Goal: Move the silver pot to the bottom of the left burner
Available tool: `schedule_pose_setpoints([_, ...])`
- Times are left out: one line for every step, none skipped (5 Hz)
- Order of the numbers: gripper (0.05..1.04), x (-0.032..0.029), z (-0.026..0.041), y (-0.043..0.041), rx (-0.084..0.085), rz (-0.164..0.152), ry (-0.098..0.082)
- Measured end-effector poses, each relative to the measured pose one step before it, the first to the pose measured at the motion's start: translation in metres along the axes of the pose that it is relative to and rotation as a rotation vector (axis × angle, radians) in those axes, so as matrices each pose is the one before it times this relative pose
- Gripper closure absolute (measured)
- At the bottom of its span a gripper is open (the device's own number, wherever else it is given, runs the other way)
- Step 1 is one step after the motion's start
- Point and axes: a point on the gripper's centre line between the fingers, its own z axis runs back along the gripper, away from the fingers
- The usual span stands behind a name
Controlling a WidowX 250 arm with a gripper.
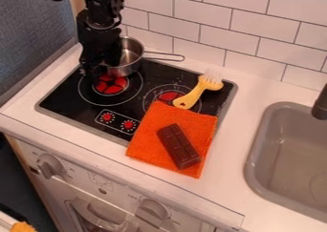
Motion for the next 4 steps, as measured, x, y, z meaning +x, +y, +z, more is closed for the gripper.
schedule_pose_setpoints([0.433,-0.00111,-0.00101,-0.00447,-0.0087,-0.0216,-0.0025])
schedule_pose_setpoints([0.692,0.00165,0.00001,-0.00117,-0.0075,0.0099,-0.0104])
schedule_pose_setpoints([0.872,-0.00111,-0.00117,0.00284,-0.0018,-0.0007,-0.0028])
schedule_pose_setpoints([0.971,-0.003,0.00194,0.00389,-0.0007,0.0066,0.0114])
